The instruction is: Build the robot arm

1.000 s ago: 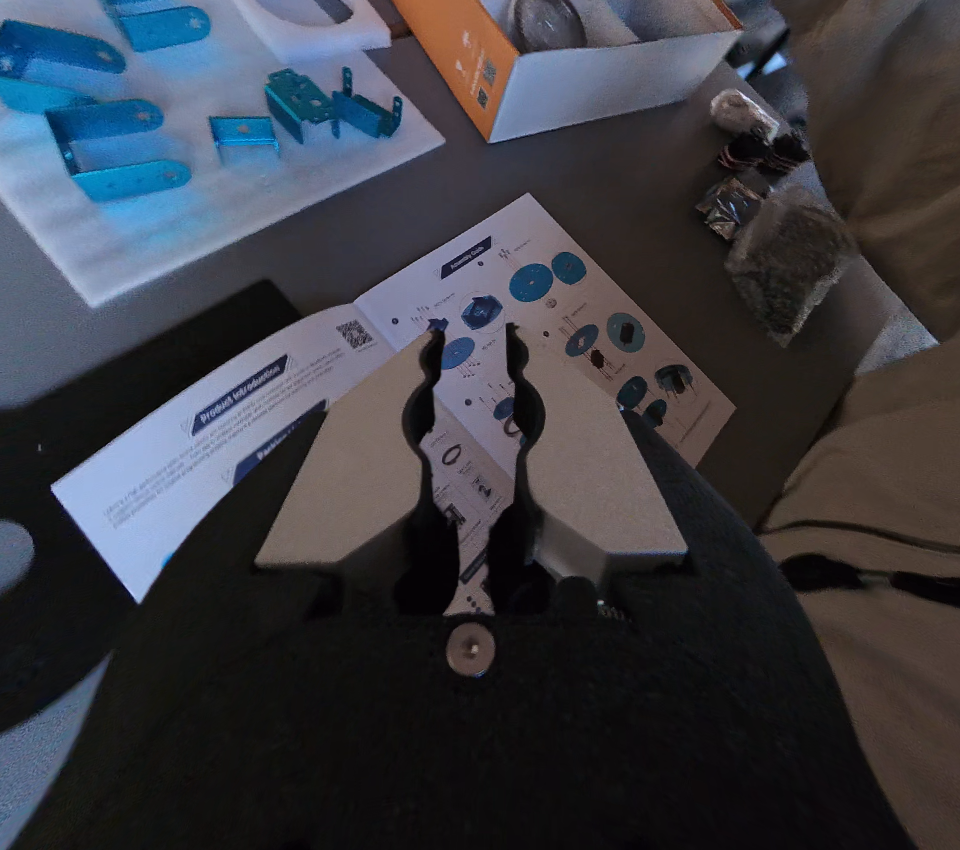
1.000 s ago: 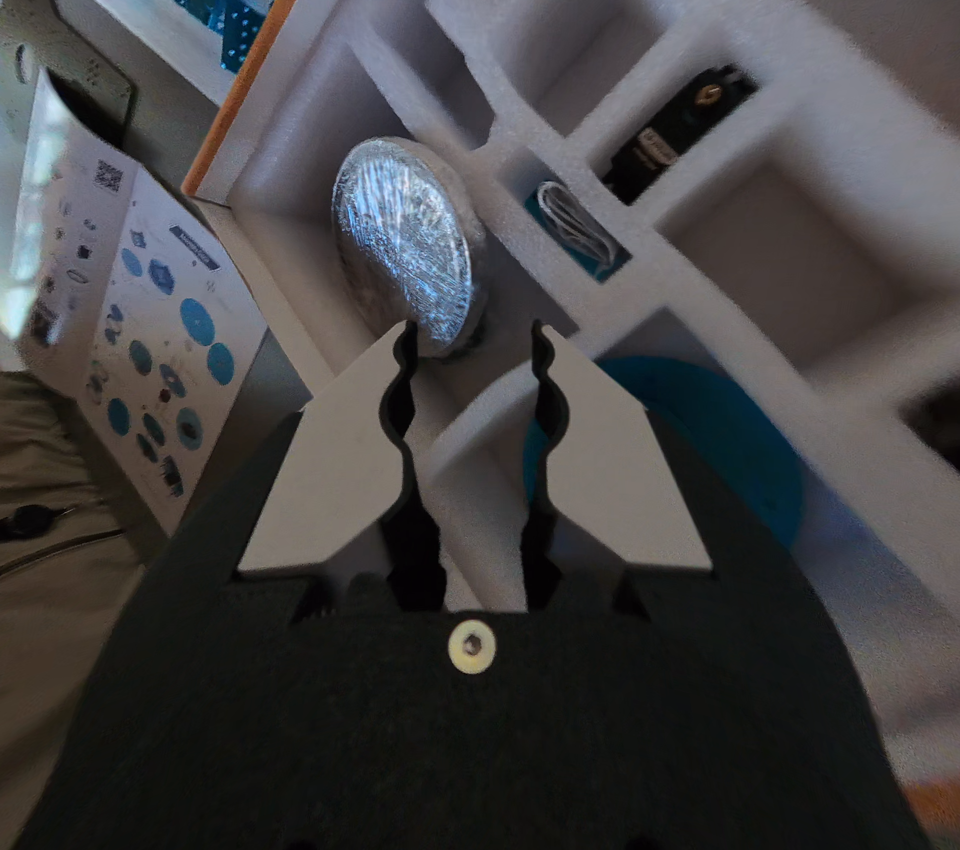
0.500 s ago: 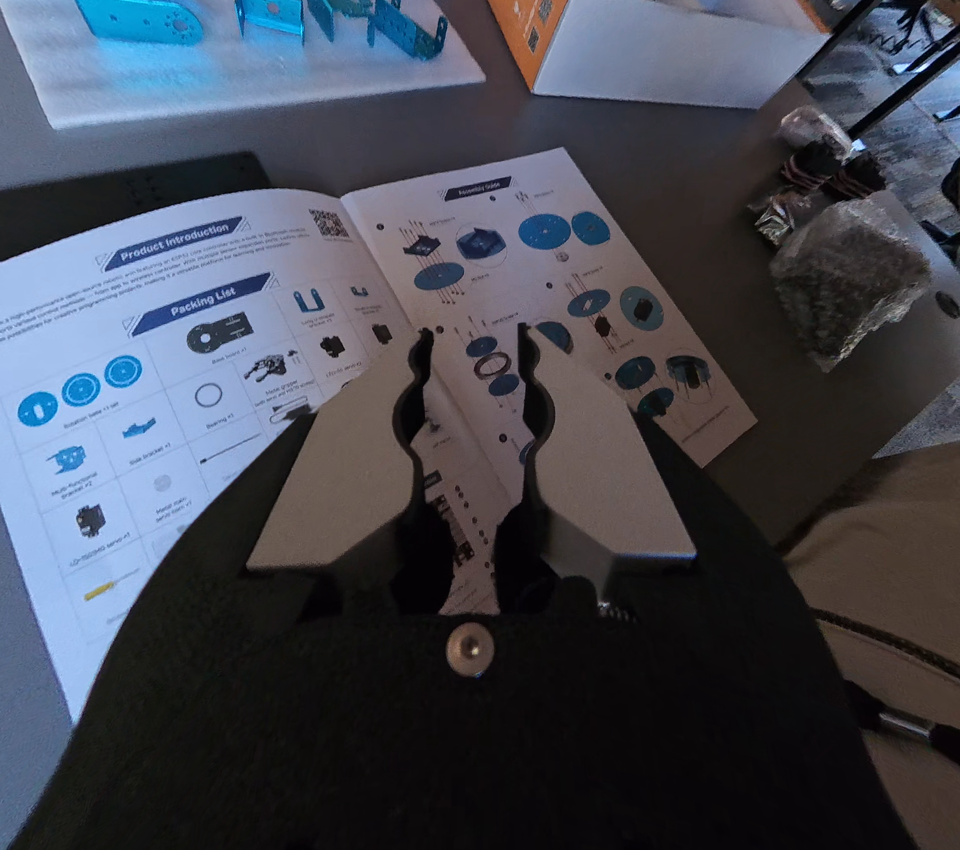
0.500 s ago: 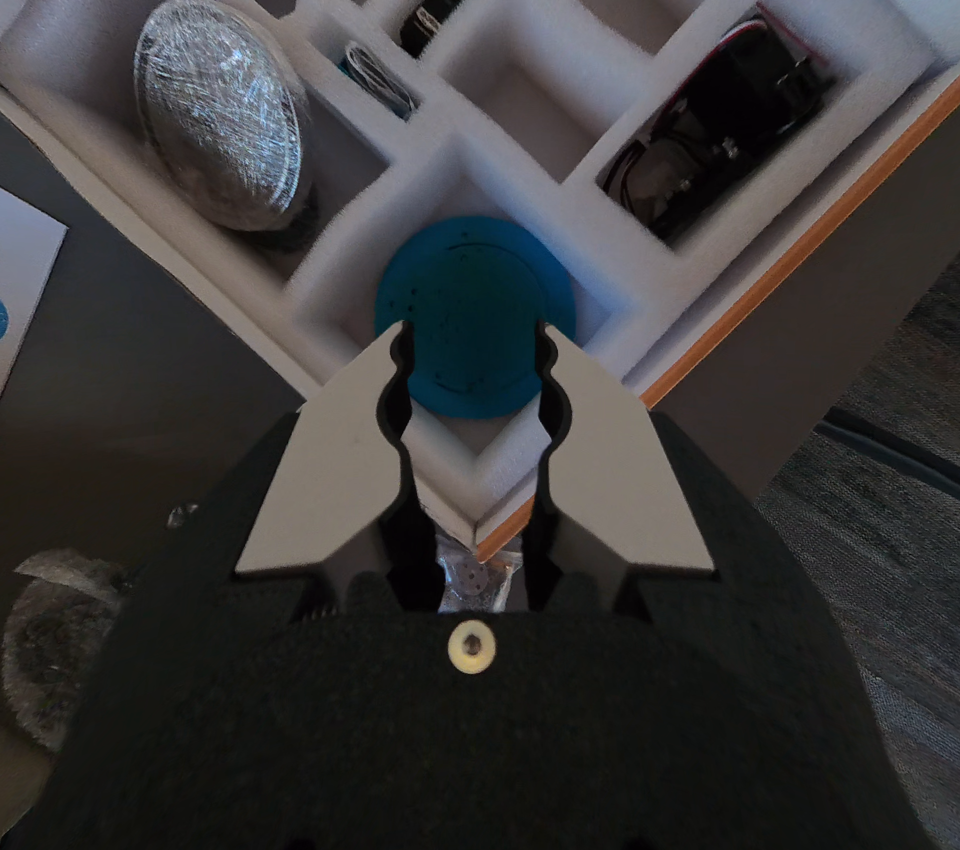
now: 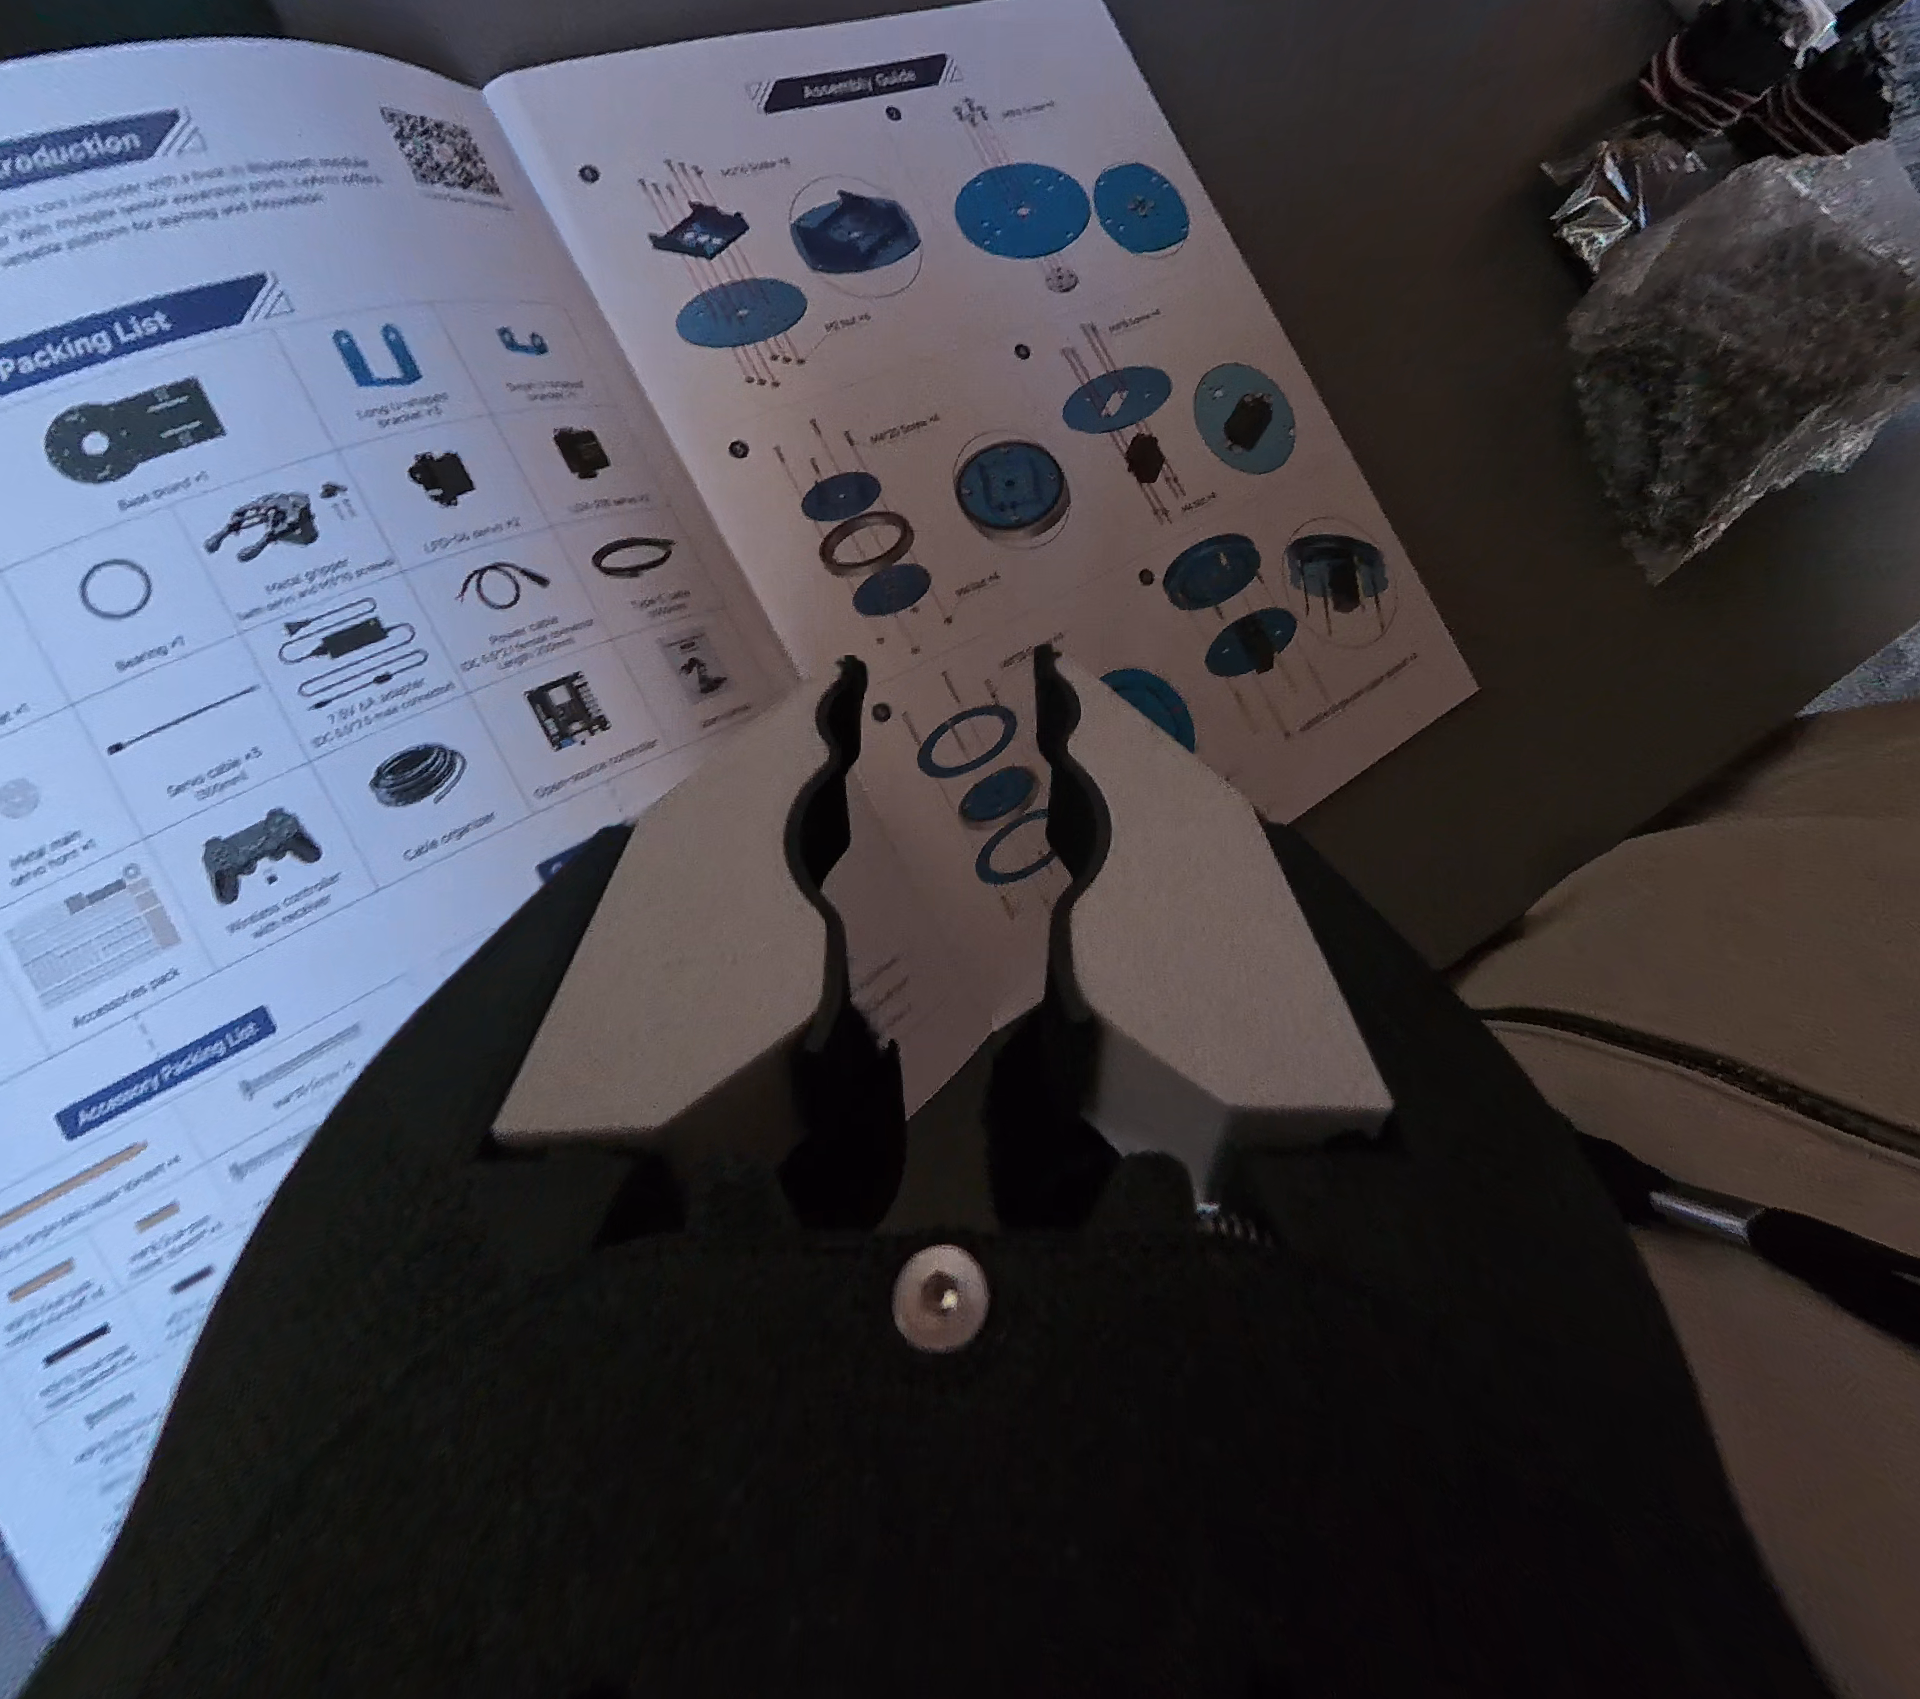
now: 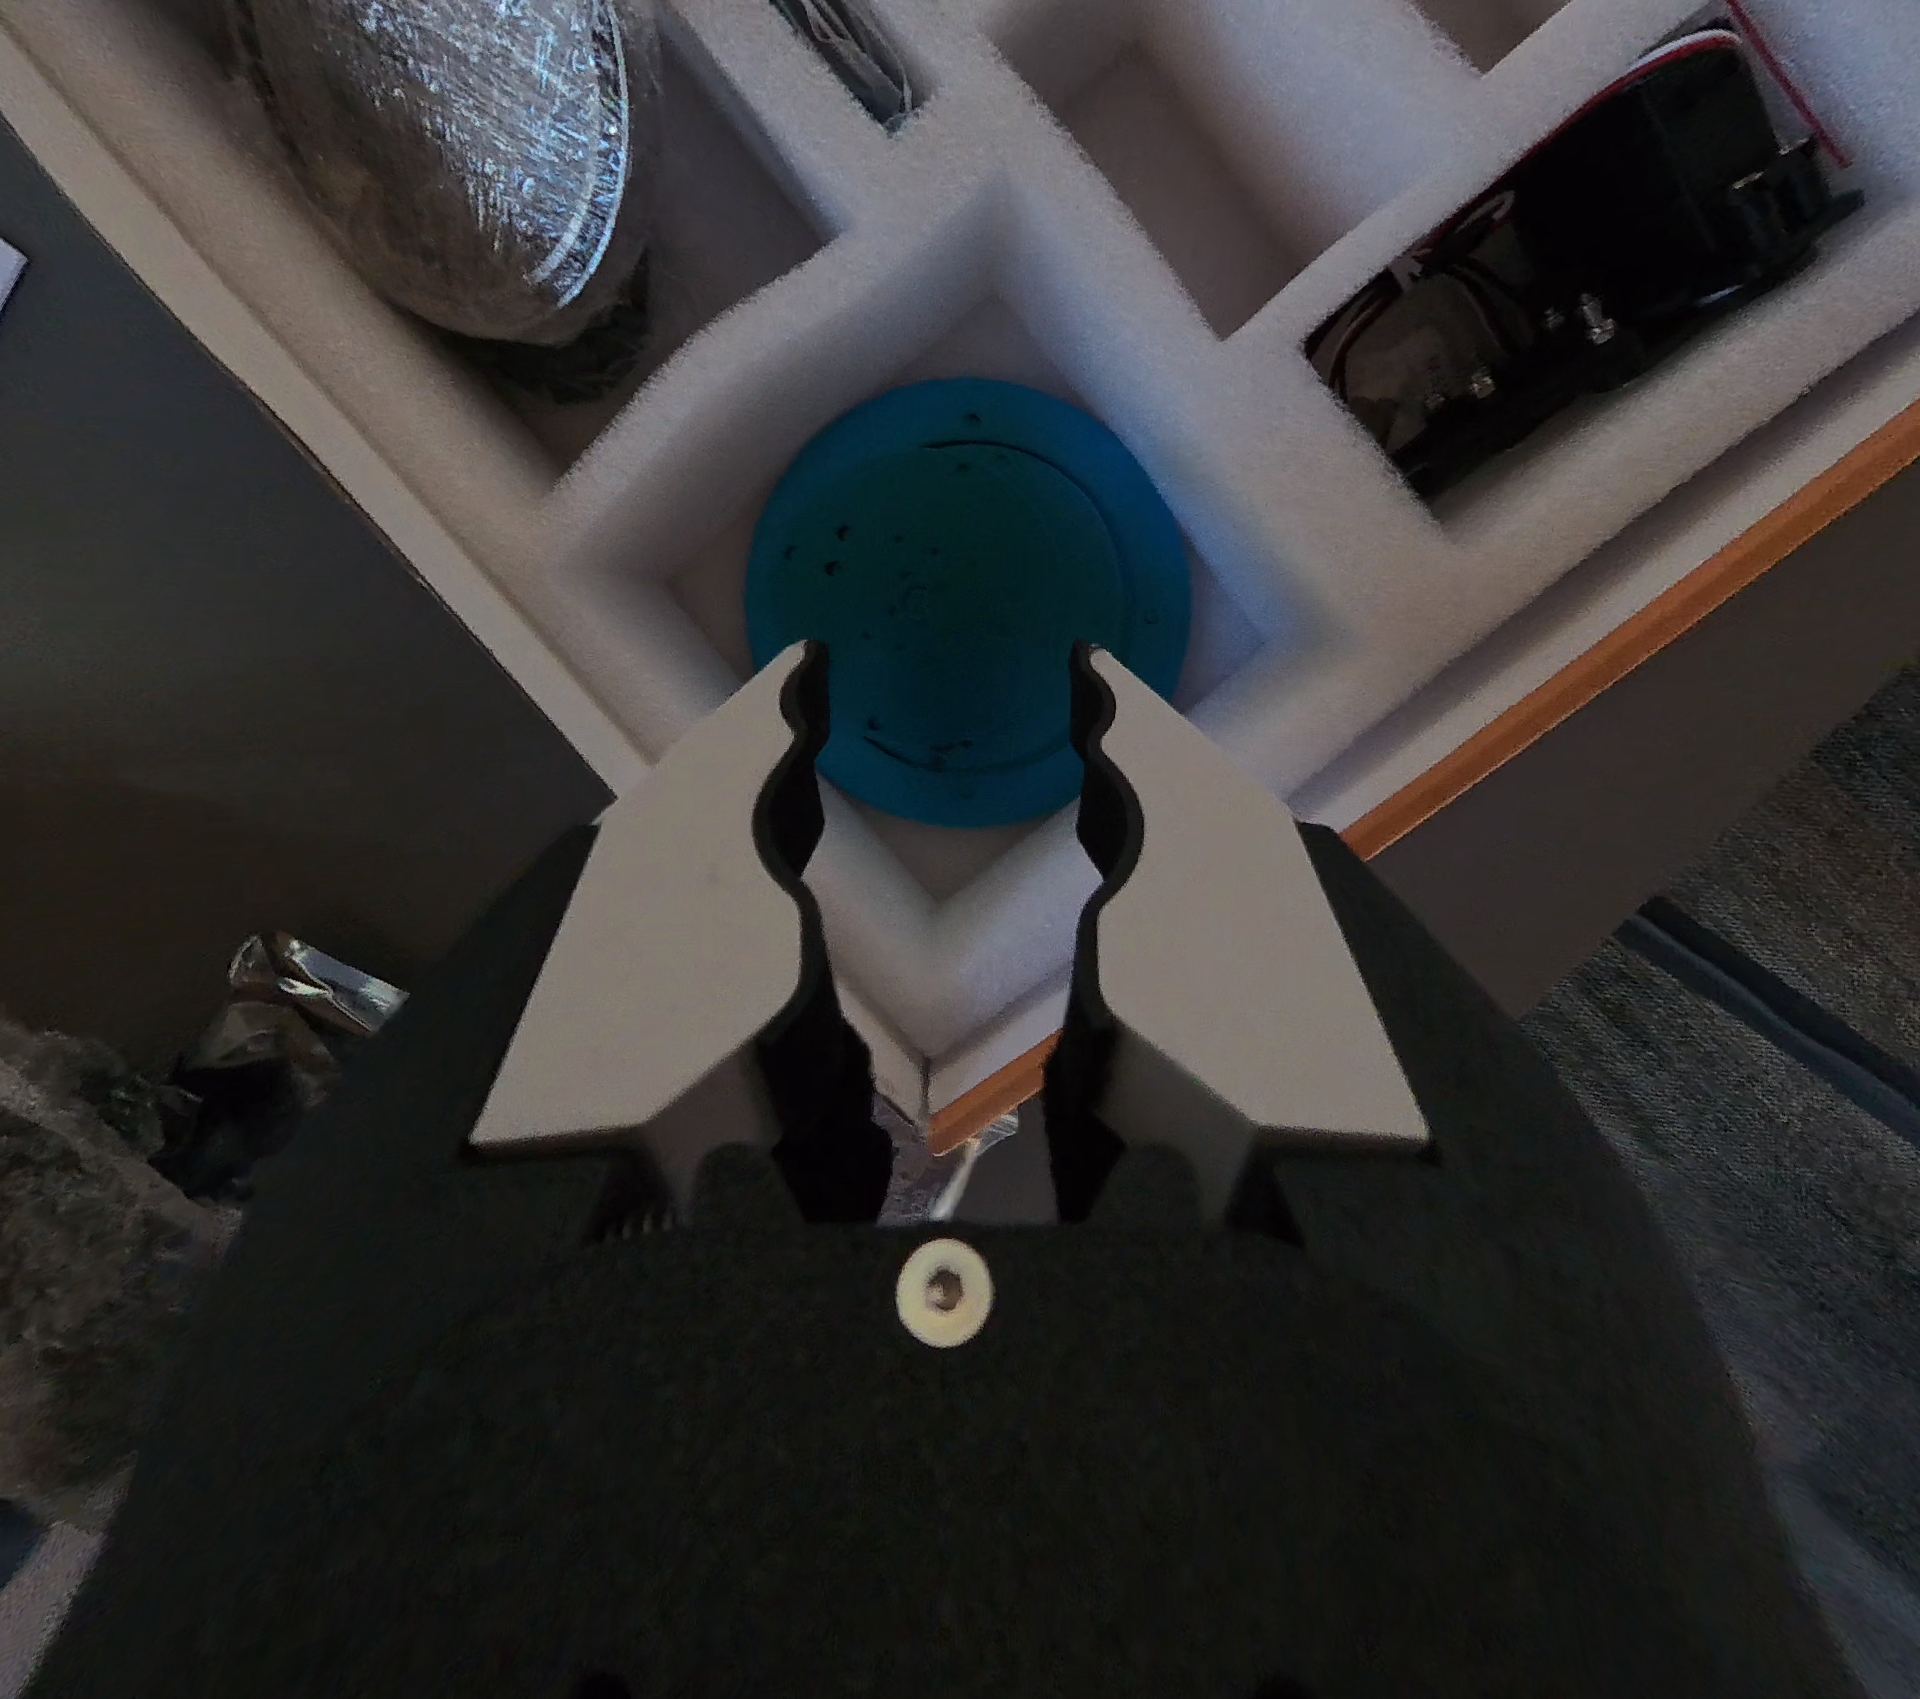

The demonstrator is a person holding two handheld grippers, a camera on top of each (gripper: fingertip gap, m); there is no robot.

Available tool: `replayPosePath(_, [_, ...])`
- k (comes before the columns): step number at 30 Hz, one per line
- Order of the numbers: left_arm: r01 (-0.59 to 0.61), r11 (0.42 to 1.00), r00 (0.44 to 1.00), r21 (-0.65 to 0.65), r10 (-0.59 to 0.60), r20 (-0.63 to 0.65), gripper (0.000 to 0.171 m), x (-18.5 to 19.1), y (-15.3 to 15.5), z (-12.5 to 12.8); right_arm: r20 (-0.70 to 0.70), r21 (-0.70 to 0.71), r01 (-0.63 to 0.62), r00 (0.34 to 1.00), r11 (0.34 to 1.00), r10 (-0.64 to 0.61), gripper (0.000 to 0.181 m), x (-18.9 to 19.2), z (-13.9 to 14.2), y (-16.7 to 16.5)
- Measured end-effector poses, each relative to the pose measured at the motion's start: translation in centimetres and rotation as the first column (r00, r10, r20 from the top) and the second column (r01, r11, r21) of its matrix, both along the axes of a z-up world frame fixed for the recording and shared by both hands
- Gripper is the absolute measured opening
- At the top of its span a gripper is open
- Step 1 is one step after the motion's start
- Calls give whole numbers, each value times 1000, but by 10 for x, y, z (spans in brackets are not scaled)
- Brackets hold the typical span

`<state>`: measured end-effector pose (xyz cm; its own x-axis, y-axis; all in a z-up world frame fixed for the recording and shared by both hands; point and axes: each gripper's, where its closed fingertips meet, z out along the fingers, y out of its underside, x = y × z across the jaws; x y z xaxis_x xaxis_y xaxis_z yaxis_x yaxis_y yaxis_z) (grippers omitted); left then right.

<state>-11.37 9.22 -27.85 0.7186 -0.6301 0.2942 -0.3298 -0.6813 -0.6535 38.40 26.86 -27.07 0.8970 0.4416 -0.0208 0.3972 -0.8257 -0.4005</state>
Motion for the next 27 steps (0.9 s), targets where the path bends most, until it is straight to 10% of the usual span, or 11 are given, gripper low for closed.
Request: replayPosePath(27, [63,998,998,-3,-63,-15,32,48,40,-1,69,-188,-441,885,878,460,75,-23,-52,6])
